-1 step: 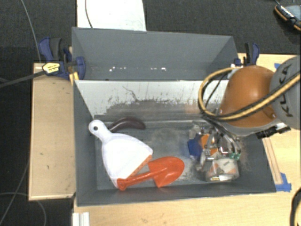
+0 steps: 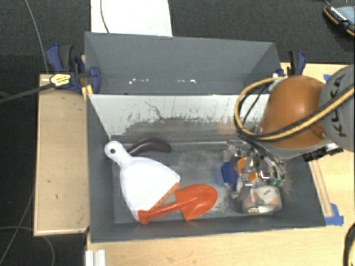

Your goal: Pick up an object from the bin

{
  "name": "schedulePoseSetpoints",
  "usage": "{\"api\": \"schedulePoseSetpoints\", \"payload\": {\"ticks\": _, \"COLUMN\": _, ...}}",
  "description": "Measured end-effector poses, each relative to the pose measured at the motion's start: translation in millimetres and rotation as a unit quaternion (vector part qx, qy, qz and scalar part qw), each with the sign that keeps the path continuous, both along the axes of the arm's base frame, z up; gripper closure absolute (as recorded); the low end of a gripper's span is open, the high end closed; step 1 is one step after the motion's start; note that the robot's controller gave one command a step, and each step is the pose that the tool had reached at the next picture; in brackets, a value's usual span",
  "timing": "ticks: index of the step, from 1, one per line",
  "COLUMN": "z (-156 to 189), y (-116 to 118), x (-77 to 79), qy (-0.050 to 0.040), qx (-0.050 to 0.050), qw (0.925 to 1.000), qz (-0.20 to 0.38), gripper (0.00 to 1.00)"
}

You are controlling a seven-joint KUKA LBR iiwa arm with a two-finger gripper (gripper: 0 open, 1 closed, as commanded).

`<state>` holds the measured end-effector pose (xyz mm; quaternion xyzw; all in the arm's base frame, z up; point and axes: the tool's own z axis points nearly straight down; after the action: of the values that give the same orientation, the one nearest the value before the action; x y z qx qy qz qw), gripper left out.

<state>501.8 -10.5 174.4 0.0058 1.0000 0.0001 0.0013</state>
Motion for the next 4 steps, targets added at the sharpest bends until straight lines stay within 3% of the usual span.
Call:
{"api": "schedulePoseSetpoints", "payload": {"ticks": 1, "z": -106, "y": 107, "x": -14.4, "qy": 0.0025, "qx": 0.002, "qw": 0.9949, "qz": 0.101, "gripper": 0.00}}
{"api": "schedulePoseSetpoints", "payload": {"ticks": 2, "z": -44, "y": 95, "x": -25.3, "qy": -0.0061, "qx": -0.002, "qw": 0.9981, "qz": 0.062, "gripper": 0.00}}
{"api": "schedulePoseSetpoints", "payload": {"ticks": 3, "z": -98, "y": 103, "x": -16.3, "qy": 0.0019, "qx": 0.001, "qw": 0.9957, "qz": 0.093, "gripper": 0.00}}
{"api": "schedulePoseSetpoints", "payload": {"ticks": 4, "z": -103, "y": 94, "x": -21.5, "qy": -0.0053, "qx": 0.000, "qw": 0.9987, "qz": 0.050, "gripper": 0.00}}
